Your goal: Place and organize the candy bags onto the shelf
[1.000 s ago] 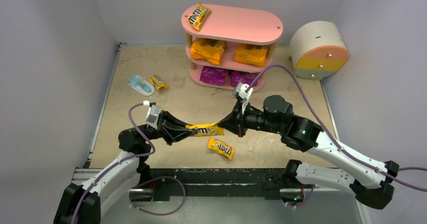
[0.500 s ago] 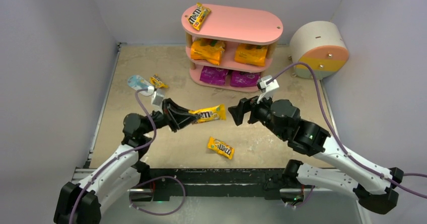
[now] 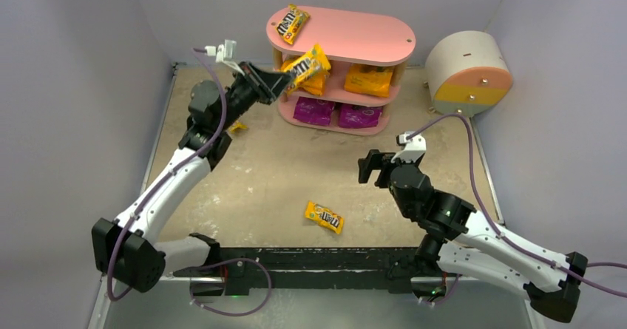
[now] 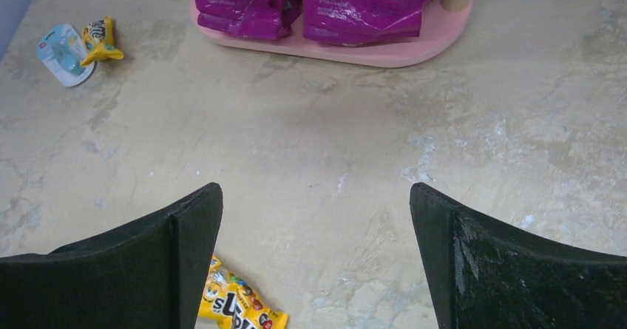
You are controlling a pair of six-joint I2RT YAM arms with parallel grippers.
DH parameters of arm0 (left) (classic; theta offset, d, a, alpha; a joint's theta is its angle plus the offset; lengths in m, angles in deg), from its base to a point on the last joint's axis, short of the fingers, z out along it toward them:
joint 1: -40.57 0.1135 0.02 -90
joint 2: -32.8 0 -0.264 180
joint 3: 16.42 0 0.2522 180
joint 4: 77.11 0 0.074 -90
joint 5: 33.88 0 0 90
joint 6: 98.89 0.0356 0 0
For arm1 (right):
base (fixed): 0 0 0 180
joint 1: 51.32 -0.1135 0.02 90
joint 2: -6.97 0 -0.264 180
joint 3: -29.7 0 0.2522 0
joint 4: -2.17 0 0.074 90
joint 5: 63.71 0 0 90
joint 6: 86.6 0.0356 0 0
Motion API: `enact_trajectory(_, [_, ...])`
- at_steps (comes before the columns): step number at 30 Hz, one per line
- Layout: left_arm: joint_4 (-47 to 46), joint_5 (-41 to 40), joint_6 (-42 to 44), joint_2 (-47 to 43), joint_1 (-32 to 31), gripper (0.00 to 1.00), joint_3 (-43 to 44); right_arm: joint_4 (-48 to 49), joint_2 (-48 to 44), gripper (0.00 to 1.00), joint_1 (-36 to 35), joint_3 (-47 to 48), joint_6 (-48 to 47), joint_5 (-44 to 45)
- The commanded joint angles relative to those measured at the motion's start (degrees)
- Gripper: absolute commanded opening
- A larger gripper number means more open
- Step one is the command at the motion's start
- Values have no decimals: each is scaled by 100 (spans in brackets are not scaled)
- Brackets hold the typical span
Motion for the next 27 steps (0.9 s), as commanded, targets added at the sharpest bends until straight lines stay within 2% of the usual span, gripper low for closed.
enact_trajectory(1, [720, -1330, -263, 614, -82, 0, 1323, 283, -122, 98, -10, -178, 196, 233])
enact_trajectory(9, [763, -1898, -543, 1891, -388, 0, 2800, 289, -97, 98, -2, -333, 108, 310])
enact_trajectory(16, [1662, -3208, -381, 2872, -925, 0, 4246, 300, -104, 98, -6, -428, 51, 574])
enact_trajectory(24, [2445, -4332, -724, 3442, -1301, 0, 4930, 251, -147, 98, -3, -469, 107, 614])
enact_trajectory(27, [2474, -4524, -820, 3528, -1351, 0, 4963, 239, -168, 98, -4, -468, 119, 619])
